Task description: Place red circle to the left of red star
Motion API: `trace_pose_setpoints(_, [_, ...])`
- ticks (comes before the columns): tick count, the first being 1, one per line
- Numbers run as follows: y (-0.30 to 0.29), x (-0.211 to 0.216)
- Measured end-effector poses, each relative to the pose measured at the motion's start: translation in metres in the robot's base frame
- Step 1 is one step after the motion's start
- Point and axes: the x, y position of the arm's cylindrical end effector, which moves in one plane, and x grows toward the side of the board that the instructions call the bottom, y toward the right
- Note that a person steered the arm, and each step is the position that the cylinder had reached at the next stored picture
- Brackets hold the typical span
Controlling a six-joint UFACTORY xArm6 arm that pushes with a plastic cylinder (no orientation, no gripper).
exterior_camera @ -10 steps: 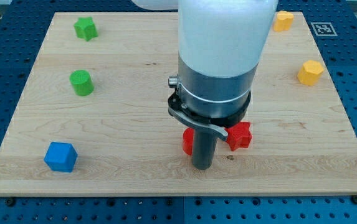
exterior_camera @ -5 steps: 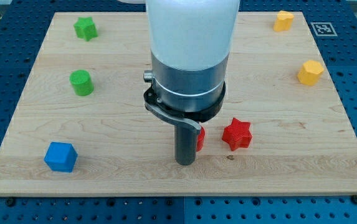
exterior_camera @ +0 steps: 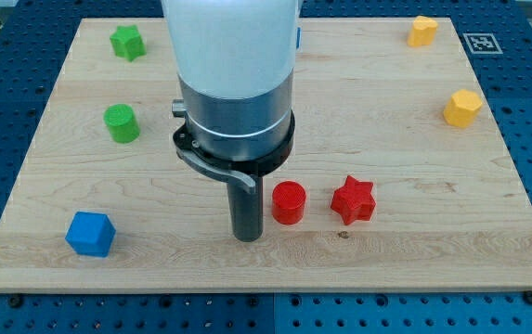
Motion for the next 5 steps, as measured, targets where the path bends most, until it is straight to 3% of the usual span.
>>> trace_pose_setpoints(4, [0.042,-0.010])
trace_pose_setpoints(5, [0.020,-0.011])
